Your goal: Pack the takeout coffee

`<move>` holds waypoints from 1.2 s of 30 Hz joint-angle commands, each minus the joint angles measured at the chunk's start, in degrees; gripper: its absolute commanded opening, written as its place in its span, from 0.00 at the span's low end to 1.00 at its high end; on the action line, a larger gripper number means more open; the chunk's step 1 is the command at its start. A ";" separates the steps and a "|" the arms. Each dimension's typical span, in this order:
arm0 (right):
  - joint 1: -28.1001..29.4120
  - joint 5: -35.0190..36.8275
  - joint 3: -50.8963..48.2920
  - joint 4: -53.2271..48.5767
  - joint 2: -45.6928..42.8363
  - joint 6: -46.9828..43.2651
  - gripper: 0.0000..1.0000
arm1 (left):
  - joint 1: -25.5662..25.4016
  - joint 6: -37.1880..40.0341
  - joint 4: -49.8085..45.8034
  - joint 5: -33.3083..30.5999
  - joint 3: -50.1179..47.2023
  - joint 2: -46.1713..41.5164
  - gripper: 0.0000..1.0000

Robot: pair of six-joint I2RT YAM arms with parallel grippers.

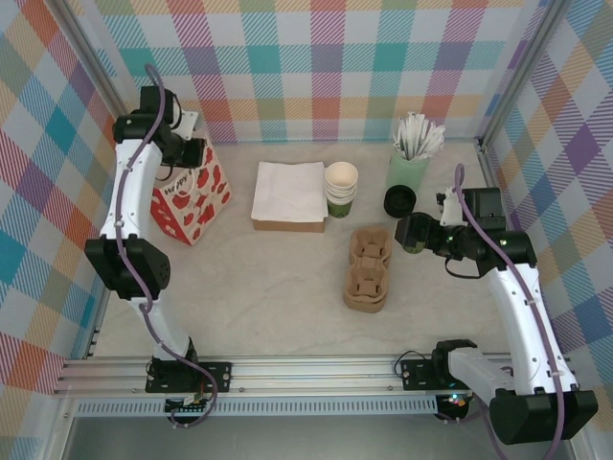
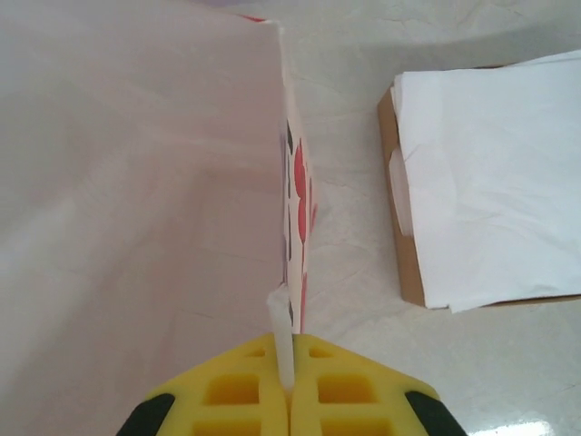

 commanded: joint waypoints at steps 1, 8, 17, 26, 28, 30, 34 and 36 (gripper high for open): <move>-0.30 -0.84 0.72 0.16 0.03 1.21 1.00 | -0.36 -2.50 -2.31 -5.65 -3.46 -7.36 0.00; -0.30 -0.43 1.55 -0.60 1.78 1.93 1.00 | -8.57 -8.65 -6.85 -18.01 -12.83 -20.00 0.00; -0.29 -0.71 2.44 -1.09 3.90 1.70 1.00 | -24.35 -23.93 -12.69 -21.33 -18.59 -33.17 0.00; -0.29 0.77 4.36 -3.54 6.87 0.74 1.00 | -41.36 -38.91 -8.94 -23.61 -27.09 -37.09 0.00; -0.29 0.38 4.74 -4.34 7.72 0.84 1.00 | -45.04 -41.74 -8.00 -24.98 -28.25 -35.36 0.00; -0.32 -0.09 5.05 -5.42 8.45 0.71 1.00 | -48.18 -45.60 -6.46 -26.26 -29.23 -33.14 0.00; -0.29 -0.93 5.68 -7.35 9.51 -0.77 0.99 | -52.72 -50.73 -3.53 -26.84 -29.07 -27.44 0.00; -0.29 -0.80 6.23 -8.68 10.12 -1.35 0.97 | -54.27 -52.33 -3.56 -28.27 -27.79 -24.06 0.00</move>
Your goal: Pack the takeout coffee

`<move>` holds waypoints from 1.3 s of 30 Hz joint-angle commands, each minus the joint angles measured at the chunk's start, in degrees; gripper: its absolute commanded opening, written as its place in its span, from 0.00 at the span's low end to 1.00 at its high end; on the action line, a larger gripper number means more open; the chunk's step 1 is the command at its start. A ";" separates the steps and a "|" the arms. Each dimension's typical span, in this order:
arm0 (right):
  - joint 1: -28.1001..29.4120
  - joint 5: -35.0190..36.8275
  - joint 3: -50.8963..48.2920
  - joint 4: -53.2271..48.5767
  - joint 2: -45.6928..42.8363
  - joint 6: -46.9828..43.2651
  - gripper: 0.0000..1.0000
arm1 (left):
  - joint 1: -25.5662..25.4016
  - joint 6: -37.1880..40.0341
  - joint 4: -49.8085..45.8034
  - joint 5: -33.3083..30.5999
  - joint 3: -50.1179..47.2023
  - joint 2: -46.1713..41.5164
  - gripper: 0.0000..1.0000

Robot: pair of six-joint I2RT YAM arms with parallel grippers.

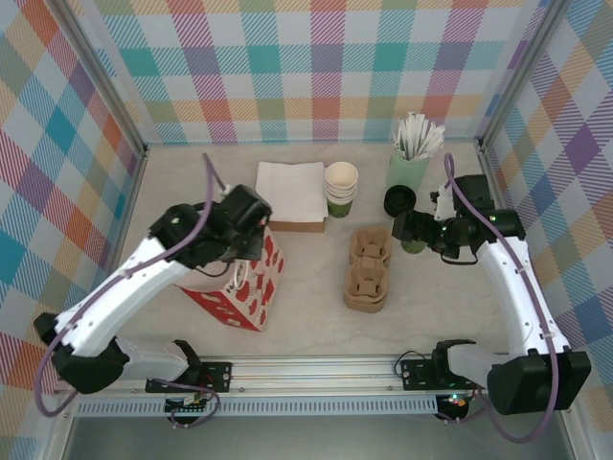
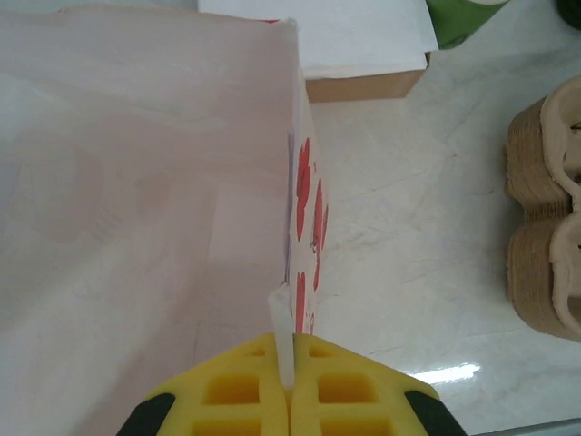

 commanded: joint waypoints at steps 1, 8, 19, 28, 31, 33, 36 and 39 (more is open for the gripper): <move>-0.25 -1.25 2.46 -3.81 0.62 -2.05 0.97 | -2.52 -5.83 2.37 -3.09 1.96 4.16 0.00; -0.21 -5.48 0.47 -5.21 1.45 -1.65 0.84 | -3.07 -5.19 5.93 -1.80 6.02 12.80 0.02; 3.80 -11.50 -6.75 -1.59 4.27 2.03 0.70 | -3.07 -1.98 5.42 -0.62 13.62 16.55 0.34; 7.74 -9.36 -8.58 -0.90 8.45 3.75 0.56 | -3.07 -0.49 3.49 -0.75 13.91 13.31 0.68; 8.56 -9.55 -8.92 -0.72 9.78 3.75 0.51 | -3.07 -0.06 4.50 -0.19 13.39 11.12 0.75; 8.89 -9.73 -9.31 -0.59 10.31 3.83 0.48 | -3.07 0.25 5.75 0.16 12.80 9.35 0.80; 9.32 -9.91 -10.14 -0.19 10.85 4.14 0.45 | -3.07 0.59 7.59 0.44 11.60 6.80 0.85; 9.79 -10.26 -10.78 -0.06 11.55 4.27 0.41 | -3.07 0.78 9.23 0.77 10.29 4.63 0.87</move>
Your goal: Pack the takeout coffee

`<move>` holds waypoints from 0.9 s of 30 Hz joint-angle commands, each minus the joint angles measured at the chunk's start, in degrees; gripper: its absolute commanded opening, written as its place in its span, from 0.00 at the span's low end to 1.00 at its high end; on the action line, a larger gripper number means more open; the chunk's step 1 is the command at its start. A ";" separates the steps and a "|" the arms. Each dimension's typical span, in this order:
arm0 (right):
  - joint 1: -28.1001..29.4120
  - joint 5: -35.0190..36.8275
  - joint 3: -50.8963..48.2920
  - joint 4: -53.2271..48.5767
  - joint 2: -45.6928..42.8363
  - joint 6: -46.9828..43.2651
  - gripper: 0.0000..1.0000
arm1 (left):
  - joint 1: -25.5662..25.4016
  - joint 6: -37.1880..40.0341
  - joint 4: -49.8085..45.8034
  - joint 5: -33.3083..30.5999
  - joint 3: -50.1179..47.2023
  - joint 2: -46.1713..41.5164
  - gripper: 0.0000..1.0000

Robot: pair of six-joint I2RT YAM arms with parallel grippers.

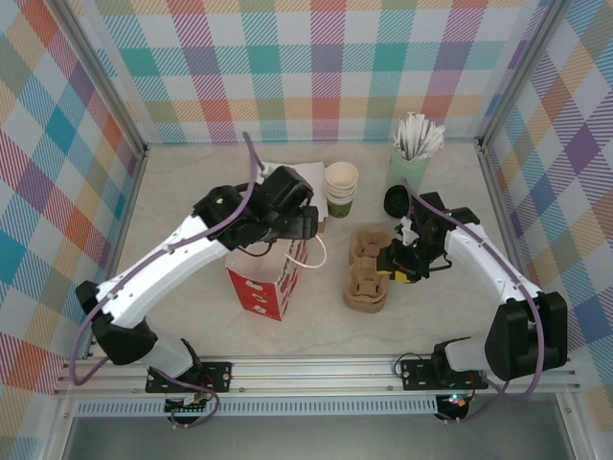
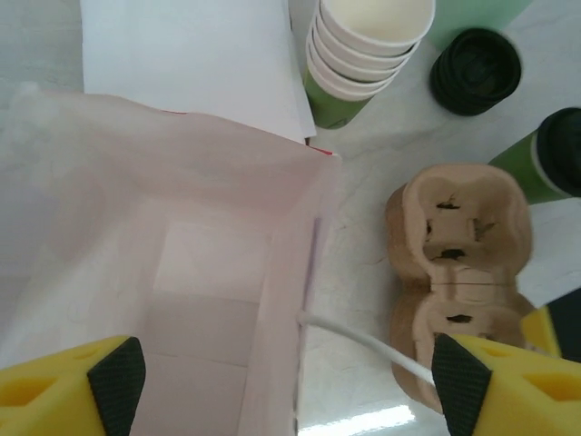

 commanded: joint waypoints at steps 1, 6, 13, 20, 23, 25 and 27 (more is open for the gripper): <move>0.69 -0.95 -0.95 0.07 0.85 0.35 0.40 | -0.71 0.70 2.46 0.35 -1.68 -2.98 0.88; 0.88 -0.94 -1.31 0.52 0.55 1.29 0.30 | -0.69 0.83 3.47 -0.06 -3.05 -5.61 0.89; 0.88 -0.86 -1.05 0.18 -0.64 2.35 0.18 | -0.65 0.53 2.18 -2.09 -5.05 -7.40 0.89; 0.88 -0.31 -0.81 0.18 -4.32 3.80 0.08 | -0.69 0.59 2.43 -1.94 -6.77 -8.46 0.90; 0.89 -2.19 -0.63 0.90 -6.19 4.45 0.05 | -0.66 0.59 2.96 -1.43 -6.96 -8.82 0.90; 0.90 -3.82 -0.37 1.68 -7.63 5.07 0.04 | -0.64 0.68 3.62 -0.63 -7.03 -9.20 0.91; 0.79 -4.94 0.45 2.25 -9.03 5.56 0.03 | -0.67 0.73 4.53 0.46 -7.03 -9.71 0.91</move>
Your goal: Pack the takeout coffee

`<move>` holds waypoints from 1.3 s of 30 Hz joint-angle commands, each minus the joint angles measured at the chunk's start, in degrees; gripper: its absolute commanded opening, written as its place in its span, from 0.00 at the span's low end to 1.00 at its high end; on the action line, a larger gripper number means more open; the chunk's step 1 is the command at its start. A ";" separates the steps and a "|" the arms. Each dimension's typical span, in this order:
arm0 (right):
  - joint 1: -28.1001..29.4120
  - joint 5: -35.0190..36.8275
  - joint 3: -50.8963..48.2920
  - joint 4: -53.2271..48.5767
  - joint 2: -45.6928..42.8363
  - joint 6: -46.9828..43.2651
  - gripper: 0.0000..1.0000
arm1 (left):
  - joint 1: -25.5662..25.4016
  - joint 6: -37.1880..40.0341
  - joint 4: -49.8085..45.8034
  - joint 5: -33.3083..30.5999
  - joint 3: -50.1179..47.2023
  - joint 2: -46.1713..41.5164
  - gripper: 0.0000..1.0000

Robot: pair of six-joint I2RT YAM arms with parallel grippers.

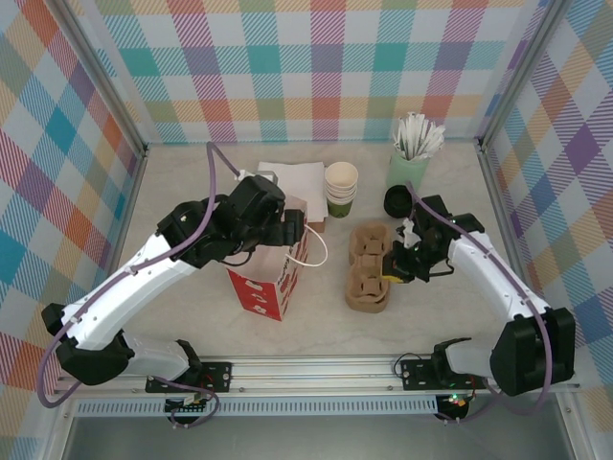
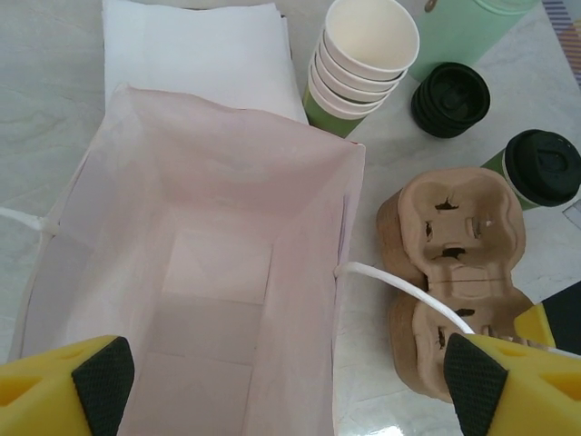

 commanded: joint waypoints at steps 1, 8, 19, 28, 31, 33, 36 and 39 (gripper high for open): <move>0.13 -3.58 2.24 1.19 -2.82 1.50 0.03 | -0.63 0.42 2.59 1.40 -0.37 -2.22 0.91; -1.20 -1.74 12.40 -0.80 -5.48 1.34 0.02 | -0.65 1.99 9.36 7.59 -1.89 -5.85 0.91; -1.11 -14.89 27.50 2.24 -4.50 5.78 0.02 | -0.70 6.37 24.63 22.85 -7.06 -8.16 0.88; -0.66 -22.63 28.92 3.93 -4.95 8.07 0.03 | -0.63 5.36 28.89 26.84 -5.33 -3.18 0.78; -0.40 -23.20 28.74 4.16 -5.13 8.09 0.03 | -0.63 4.88 28.53 27.45 -4.25 -1.44 0.68; -0.42 -23.20 28.57 4.20 -5.09 8.09 0.03 | -0.71 4.53 28.39 27.45 -3.95 -0.76 0.60; -0.30 -23.06 28.17 4.38 -5.06 8.01 0.03 | -0.66 4.18 28.15 27.11 -3.64 -0.26 0.47; -0.31 -22.11 27.80 4.22 -5.13 7.74 0.03 | -0.71 4.20 27.95 27.00 -3.58 -0.21 0.38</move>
